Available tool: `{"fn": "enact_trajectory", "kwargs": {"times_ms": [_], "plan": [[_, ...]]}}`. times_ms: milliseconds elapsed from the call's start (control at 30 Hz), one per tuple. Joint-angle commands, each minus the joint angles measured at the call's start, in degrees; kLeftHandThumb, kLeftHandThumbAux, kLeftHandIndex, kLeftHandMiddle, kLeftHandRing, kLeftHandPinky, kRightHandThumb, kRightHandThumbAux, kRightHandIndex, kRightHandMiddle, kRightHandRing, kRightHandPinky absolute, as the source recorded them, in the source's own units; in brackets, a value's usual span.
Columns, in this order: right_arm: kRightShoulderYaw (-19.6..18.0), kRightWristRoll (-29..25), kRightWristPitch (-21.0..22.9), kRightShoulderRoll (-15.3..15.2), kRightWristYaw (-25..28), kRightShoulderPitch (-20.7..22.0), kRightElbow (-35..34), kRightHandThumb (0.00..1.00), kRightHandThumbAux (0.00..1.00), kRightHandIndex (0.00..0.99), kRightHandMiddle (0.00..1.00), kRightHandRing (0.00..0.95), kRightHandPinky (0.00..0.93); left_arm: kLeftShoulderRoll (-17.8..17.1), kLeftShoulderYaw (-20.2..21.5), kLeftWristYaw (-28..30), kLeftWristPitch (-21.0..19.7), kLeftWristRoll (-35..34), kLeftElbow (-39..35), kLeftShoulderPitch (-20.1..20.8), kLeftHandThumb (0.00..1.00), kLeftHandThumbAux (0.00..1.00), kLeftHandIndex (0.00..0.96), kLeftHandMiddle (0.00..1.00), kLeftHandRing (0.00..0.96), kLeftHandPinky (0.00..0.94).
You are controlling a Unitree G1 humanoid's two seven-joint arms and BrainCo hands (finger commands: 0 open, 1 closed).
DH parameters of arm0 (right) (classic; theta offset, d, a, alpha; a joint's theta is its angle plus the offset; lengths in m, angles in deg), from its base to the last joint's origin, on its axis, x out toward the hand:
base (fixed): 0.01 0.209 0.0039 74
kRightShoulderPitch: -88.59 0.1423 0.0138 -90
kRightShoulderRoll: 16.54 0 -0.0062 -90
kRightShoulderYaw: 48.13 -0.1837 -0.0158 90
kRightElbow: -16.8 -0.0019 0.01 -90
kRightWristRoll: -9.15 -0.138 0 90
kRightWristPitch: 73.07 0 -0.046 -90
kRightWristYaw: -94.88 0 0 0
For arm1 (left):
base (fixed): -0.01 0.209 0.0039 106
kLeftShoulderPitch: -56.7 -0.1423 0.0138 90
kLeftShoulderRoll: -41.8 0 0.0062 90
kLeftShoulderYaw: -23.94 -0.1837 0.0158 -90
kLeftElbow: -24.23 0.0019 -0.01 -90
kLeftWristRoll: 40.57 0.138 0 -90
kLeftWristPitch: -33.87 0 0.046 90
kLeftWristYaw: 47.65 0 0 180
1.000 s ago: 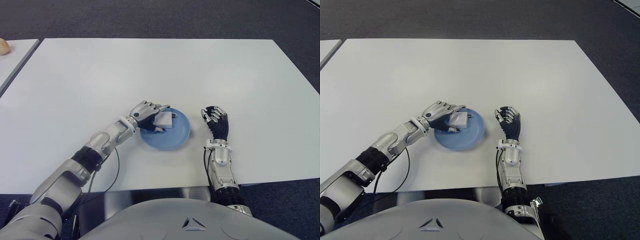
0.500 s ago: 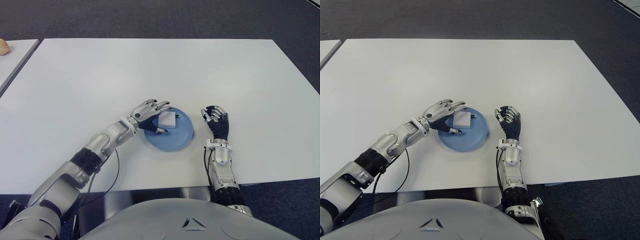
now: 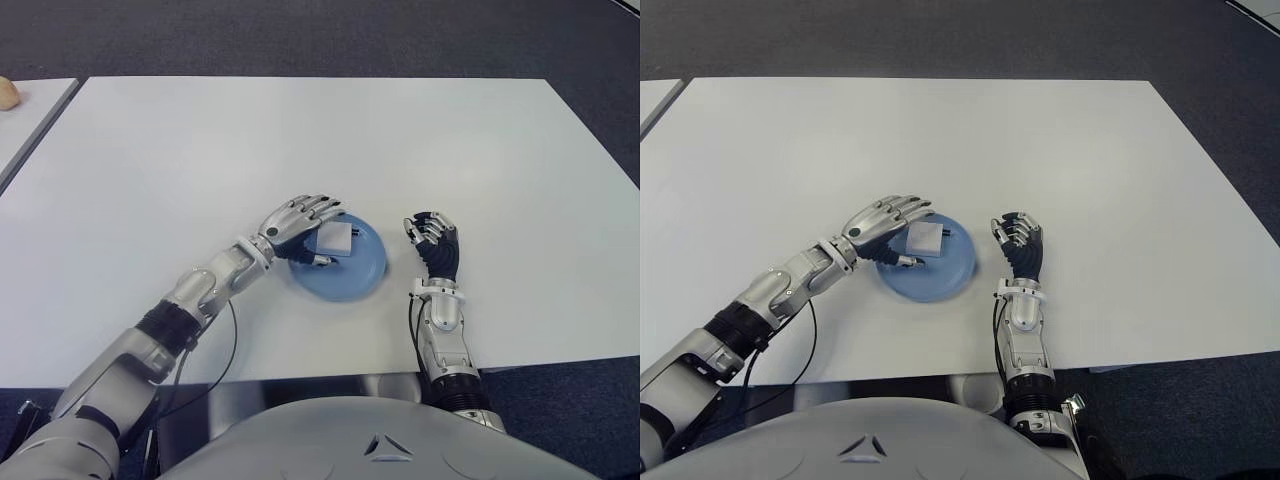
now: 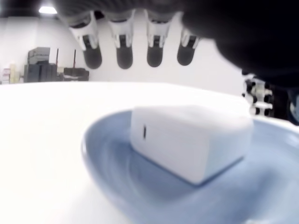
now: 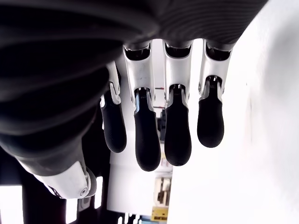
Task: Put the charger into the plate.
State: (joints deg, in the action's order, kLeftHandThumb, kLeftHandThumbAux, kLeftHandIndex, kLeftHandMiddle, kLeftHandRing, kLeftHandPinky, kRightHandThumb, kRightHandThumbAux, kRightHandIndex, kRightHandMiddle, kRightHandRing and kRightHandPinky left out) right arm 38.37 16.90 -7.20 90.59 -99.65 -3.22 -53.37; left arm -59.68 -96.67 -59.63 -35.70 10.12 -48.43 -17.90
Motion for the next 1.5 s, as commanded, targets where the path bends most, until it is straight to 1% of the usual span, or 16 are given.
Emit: {"fn": "enact_trajectory", "kwargs": {"times_ms": [33,167,267,333,533,667,800,867,900,1067,1200,1267,1367,1433,1467,1500], "plan": [[-0.1,0.0,0.9,-0.2,0.0,-0.1,0.8,0.705,0.729,0.43,0.582,0.598,0.598,0.8,3.2,-1.1,1.3,-5.0,0.2,-3.0,0.001,0.234,0.0,0.0,0.0,0.0],[-0.2,0.0,0.6,-0.2,-0.2,-0.1,0.8,0.705,0.729,0.43,0.582,0.598,0.6,1.8,6.1,-2.6,3.7,-9.8,1.6,-4.5,0.0,0.22,0.0,0.0,0.0,0.0],[-0.2,-0.1,0.4,-0.3,-0.1,-0.2,0.9,0.705,0.729,0.43,0.583,0.599,0.602,2.8,9.7,-3.5,8.2,-16.8,4.4,-6.5,0.0,0.226,0.0,0.0,0.0,0.0],[-0.2,-0.1,0.4,-0.4,0.0,-0.2,0.9,0.705,0.729,0.43,0.585,0.6,0.604,3.6,11.3,-3.3,10.0,-20.1,5.4,-7.3,0.0,0.237,0.0,0.0,0.0,0.0],[-0.1,0.0,0.6,-0.6,0.2,-0.2,0.8,0.705,0.729,0.43,0.585,0.6,0.601,7.2,15.2,-4.8,12.9,-25.6,8.3,-8.9,0.0,0.273,0.0,0.0,0.0,0.0],[0.0,-0.4,0.6,-0.6,0.5,-0.2,0.7,0.705,0.729,0.43,0.584,0.597,0.595,10.8,18.9,-7.9,14.0,-29.2,12.4,-10.0,0.006,0.354,0.0,0.0,0.0,0.0],[-0.1,-0.6,0.5,-0.7,1.0,-0.3,0.7,0.706,0.729,0.43,0.583,0.595,0.594,13.2,21.0,-11.2,14.7,-29.5,14.6,-9.8,0.013,0.416,0.0,0.0,0.0,0.0],[-0.1,-0.7,0.3,-0.7,1.1,-0.4,0.7,0.706,0.729,0.43,0.582,0.595,0.598,14.8,22.2,-13.9,15.1,-29.5,15.9,-9.6,0.017,0.511,0.0,0.009,0.013,0.048],[-0.2,-0.7,0.2,-0.7,1.1,-0.4,0.7,0.706,0.729,0.43,0.582,0.596,0.599,15.7,22.9,-14.9,15.1,-29.8,16.3,-9.7,0.018,0.528,0.0,0.012,0.017,0.058],[-0.3,-0.7,0.0,-0.6,1.0,-0.2,1.0,0.705,0.729,0.43,0.582,0.597,0.6,18.7,24.8,-16.0,14.9,-31.7,15.5,-11.1,0.073,0.723,0.037,0.103,0.122,0.197],[-0.3,-0.4,-0.3,-0.5,0.6,-0.1,1.1,0.706,0.729,0.43,0.587,0.6,0.601,20.1,26.0,-15.7,14.5,-32.6,14.7,-11.8,0.101,0.799,0.068,0.167,0.186,0.265],[-0.2,-0.3,-0.3,-0.4,0.5,-0.2,0.8,0.706,0.729,0.43,0.591,0.602,0.597,21.1,26.9,-14.2,13.1,-34.6,13.5,-12.8,0.119,0.853,0.129,0.244,0.255,0.323],[0.0,-0.2,-0.2,-0.3,0.5,-0.4,0.1,0.706,0.729,0.43,0.593,0.603,0.595,21.7,27.9,-12.0,11.6,-37.2,13.2,-13.7,0.134,0.893,0.186,0.297,0.31,0.367],[0.1,-0.2,-0.1,-0.1,0.6,-0.6,-0.4,0.706,0.729,0.43,0.593,0.603,0.597,22.0,28.7,-10.3,10.9,-39.2,13.9,-14.2,0.138,0.909,0.268,0.342,0.354,0.403],[0.1,-0.2,0.0,-0.1,0.6,-0.7,-0.6,0.706,0.729,0.43,0.593,0.603,0.598,22.1,29.1,-9.8,10.6,-39.8,14.1,-14.2,0.247,0.873,0.299,0.357,0.369,0.415],[0.1,-0.3,0.1,-0.1,0.7,-0.7,-0.7,0.706,0.729,0.43,0.593,0.603,0.6,22.3,29.3,-9.4,9.9,-40.1,13.9,-14.2,0.406,0.819,0.343,0.379,0.389,0.431]]}}
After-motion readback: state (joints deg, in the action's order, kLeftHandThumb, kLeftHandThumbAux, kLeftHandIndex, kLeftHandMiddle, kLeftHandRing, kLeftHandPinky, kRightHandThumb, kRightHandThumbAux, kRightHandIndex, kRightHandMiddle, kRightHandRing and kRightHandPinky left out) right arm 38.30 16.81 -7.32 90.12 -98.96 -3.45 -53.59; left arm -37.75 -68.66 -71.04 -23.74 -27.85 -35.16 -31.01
